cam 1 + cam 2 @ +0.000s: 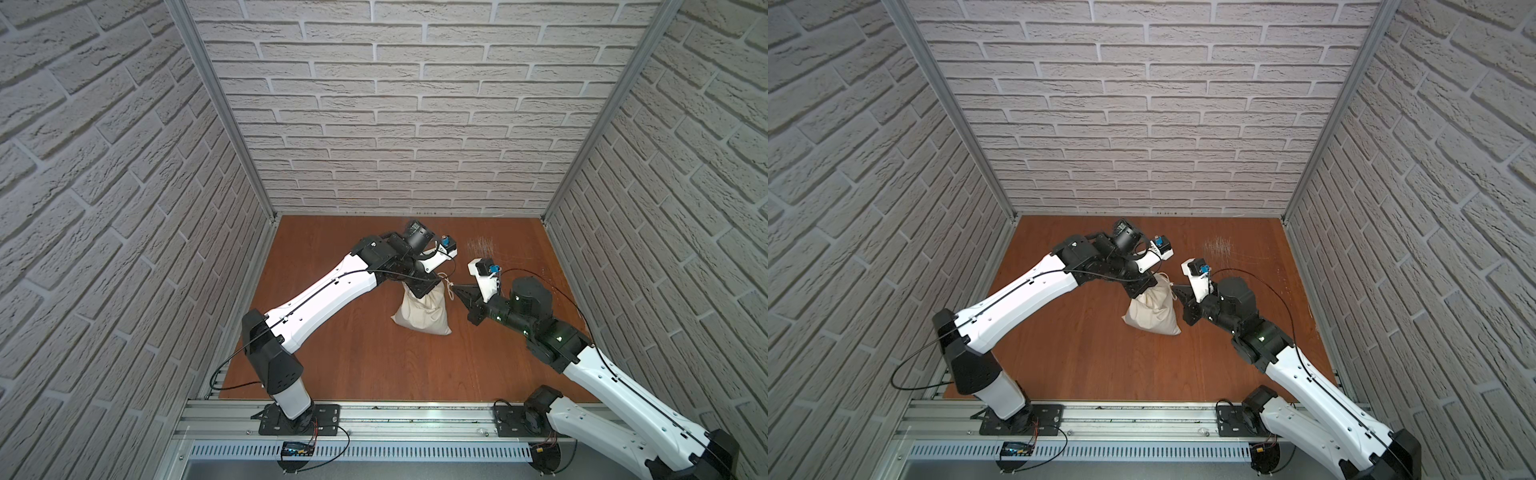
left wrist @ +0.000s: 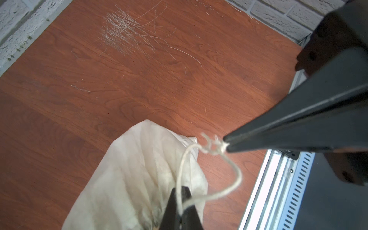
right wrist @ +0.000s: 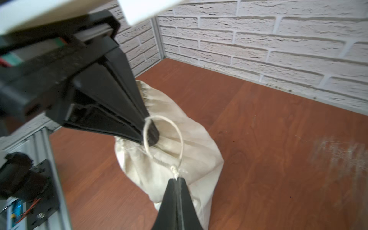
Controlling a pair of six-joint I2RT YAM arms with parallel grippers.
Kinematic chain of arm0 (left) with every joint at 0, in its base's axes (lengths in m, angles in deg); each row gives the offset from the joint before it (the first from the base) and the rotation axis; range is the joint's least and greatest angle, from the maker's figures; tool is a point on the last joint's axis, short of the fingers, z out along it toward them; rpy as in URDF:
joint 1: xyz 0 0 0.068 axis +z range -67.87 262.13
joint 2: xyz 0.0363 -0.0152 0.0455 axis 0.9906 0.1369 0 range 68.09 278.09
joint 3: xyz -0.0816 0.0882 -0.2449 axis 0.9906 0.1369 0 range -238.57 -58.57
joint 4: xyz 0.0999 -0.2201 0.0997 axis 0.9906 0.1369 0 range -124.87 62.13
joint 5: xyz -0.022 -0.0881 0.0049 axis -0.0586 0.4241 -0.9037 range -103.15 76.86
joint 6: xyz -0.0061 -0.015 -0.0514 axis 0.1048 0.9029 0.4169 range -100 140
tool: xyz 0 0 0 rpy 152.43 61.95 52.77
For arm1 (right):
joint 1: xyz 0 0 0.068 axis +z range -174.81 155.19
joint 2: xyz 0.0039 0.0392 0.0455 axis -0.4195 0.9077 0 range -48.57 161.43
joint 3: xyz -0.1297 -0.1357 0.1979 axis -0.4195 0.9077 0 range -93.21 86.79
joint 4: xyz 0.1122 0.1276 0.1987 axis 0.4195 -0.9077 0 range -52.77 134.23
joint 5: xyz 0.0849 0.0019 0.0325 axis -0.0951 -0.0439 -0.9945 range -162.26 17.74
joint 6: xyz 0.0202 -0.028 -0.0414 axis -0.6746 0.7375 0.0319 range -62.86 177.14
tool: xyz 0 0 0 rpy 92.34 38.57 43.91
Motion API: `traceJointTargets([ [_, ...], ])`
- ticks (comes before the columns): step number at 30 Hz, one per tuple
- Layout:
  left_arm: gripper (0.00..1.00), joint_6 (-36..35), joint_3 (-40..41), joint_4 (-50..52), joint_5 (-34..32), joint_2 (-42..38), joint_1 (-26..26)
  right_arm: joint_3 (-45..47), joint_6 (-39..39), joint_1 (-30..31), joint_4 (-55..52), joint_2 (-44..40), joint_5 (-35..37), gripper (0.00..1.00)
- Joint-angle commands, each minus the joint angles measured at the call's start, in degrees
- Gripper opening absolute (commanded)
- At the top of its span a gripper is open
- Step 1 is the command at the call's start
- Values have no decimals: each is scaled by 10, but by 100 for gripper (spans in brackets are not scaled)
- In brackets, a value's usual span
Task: Close the soil bag
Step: Frap the soil bag at the center of the board.
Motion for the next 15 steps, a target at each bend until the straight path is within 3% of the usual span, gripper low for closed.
traceJointTargets([
  [1, 4, -15, 11, 10, -4, -6, -13, 13, -6, 1, -37, -2, -48, 13],
  [3, 4, -13, 21, 10, -5, -9, -18, 15, 13, 1, -60, -7, -29, 19],
  [8, 3, -11, 54, 10, -13, -29, -23, 27, 34, 0, -76, -13, -19, 49],
  [12, 4, -9, 71, 6, -14, -40, -24, 45, 25, 0, -46, 4, -34, 60],
  [15, 4, -9, 75, 5, -15, -42, -23, 62, 22, 0, -14, 9, -46, 62],
])
